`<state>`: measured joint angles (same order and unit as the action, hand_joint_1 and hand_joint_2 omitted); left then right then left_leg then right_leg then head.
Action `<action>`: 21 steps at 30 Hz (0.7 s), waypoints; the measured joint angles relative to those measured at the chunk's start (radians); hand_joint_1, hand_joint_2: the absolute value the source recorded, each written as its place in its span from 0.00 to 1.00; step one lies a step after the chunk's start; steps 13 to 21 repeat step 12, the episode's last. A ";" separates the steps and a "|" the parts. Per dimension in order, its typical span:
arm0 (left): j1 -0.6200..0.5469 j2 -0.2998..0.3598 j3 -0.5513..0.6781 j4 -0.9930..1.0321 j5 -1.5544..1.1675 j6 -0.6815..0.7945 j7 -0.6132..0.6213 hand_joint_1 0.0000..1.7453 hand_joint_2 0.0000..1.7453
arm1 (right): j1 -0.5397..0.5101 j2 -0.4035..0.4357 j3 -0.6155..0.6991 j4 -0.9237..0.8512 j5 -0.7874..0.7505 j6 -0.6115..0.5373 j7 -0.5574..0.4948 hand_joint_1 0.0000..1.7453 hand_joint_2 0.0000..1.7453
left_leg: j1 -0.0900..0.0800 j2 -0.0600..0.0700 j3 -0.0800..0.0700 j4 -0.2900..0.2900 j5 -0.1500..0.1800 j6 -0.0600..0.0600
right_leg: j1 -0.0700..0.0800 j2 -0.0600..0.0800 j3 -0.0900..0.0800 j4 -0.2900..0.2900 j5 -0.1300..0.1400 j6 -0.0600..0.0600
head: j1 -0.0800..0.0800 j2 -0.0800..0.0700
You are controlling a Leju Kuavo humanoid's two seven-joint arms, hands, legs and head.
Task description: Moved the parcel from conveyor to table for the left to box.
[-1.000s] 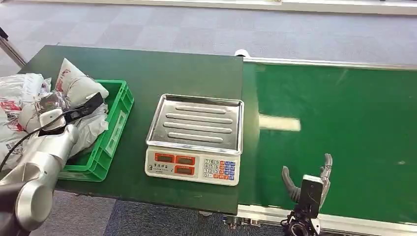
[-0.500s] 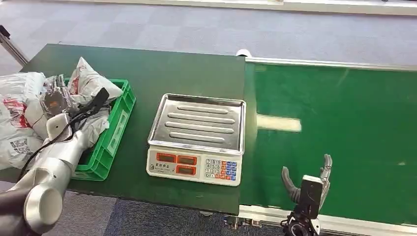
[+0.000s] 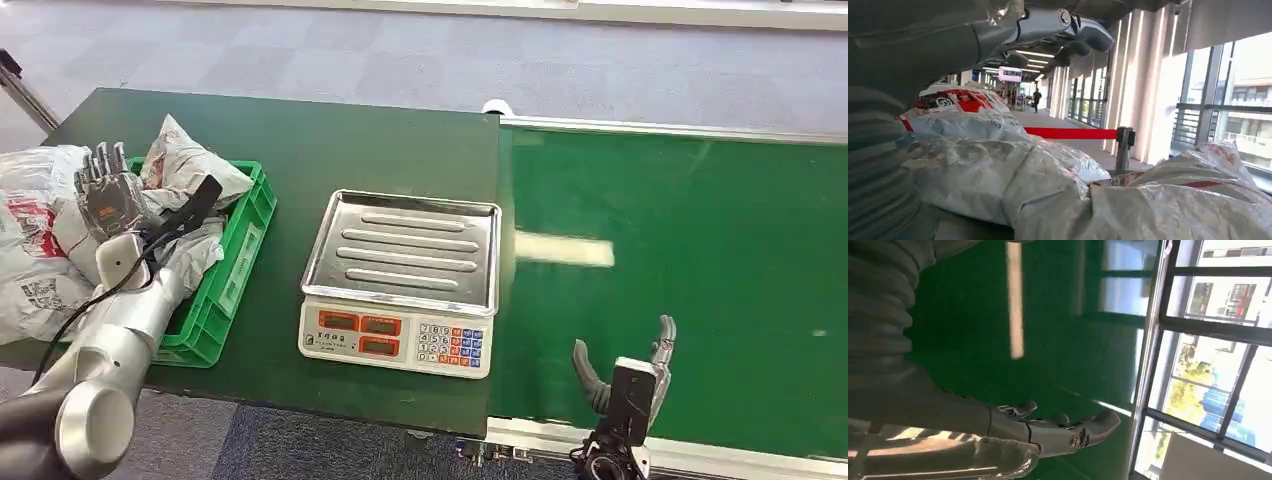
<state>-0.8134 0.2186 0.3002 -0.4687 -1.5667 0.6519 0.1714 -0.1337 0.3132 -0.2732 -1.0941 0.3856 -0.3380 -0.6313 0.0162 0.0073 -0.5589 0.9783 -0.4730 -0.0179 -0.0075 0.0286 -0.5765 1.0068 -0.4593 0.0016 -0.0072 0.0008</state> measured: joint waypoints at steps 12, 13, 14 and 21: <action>0.224 -0.268 0.115 -0.631 0.283 0.002 -0.761 0.00 1.00 | -0.001 0.013 0.045 0.004 -0.004 -0.006 -0.013 0.00 1.00 | -0.002 -0.001 -0.003 0.001 0.000 0.000 | -0.002 -0.002 -0.001 -0.001 0.000 0.000 | 0.000 0.000; 0.224 -0.268 0.115 -0.631 0.283 0.002 -0.761 0.00 1.00 | -0.001 0.013 0.045 0.004 -0.004 -0.006 -0.013 0.00 1.00 | -0.002 -0.001 -0.003 0.001 0.000 0.000 | -0.002 -0.002 -0.001 -0.001 0.000 0.000 | 0.000 0.000; 0.224 -0.268 0.115 -0.631 0.283 0.002 -0.761 0.00 1.00 | -0.001 0.013 0.045 0.004 -0.004 -0.006 -0.013 0.00 1.00 | -0.002 -0.001 -0.003 0.001 0.000 0.000 | -0.002 -0.002 -0.001 -0.001 0.000 0.000 | 0.000 0.000; 0.224 -0.268 0.115 -0.631 0.283 0.002 -0.761 0.00 1.00 | -0.001 0.013 0.045 0.004 -0.004 -0.006 -0.013 0.00 1.00 | -0.002 -0.001 -0.003 0.001 0.000 0.000 | -0.002 -0.002 -0.001 -0.001 0.000 0.000 | 0.000 0.000</action>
